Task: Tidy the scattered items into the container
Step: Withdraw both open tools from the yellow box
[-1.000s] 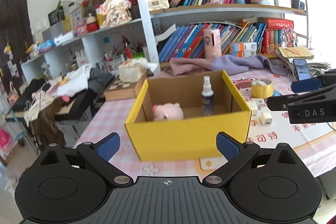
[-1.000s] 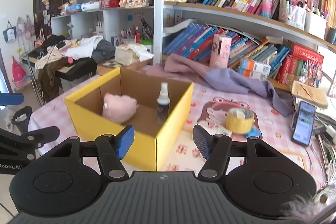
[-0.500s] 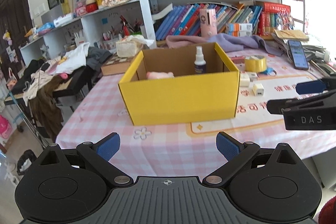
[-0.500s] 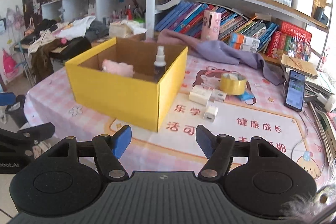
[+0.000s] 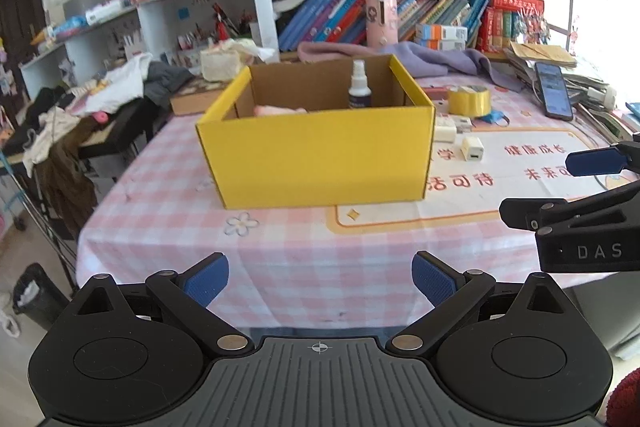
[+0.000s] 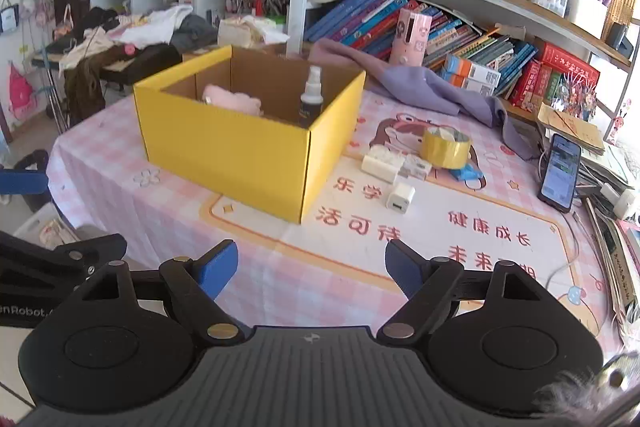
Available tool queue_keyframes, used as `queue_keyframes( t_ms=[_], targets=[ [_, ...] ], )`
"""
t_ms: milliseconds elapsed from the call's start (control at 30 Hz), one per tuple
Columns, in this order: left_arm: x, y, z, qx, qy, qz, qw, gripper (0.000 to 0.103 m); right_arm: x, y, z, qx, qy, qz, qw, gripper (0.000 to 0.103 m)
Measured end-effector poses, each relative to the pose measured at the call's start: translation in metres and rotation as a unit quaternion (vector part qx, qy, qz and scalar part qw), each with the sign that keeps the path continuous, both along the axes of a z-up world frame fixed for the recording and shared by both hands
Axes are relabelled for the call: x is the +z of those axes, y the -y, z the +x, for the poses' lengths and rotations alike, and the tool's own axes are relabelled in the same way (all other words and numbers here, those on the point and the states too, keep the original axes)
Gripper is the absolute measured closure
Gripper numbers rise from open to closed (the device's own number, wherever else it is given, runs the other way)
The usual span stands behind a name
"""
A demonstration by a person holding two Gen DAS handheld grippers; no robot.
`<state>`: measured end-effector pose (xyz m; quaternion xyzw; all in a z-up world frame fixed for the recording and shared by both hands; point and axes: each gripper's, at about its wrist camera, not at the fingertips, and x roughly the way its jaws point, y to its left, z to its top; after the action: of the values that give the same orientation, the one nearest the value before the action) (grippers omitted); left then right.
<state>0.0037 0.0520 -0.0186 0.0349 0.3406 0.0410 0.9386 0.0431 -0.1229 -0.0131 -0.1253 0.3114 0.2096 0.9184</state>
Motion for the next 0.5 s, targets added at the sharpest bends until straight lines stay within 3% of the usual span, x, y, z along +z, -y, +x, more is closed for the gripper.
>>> queue_keyframes(
  t_ms=[500],
  targets=[
    [-0.011,0.028,0.013,-0.044,-0.027,-0.009,0.9986,0.003,-0.01,0.025,0.008,-0.036,-0.018,-0.015,0.999,0.018]
  ],
)
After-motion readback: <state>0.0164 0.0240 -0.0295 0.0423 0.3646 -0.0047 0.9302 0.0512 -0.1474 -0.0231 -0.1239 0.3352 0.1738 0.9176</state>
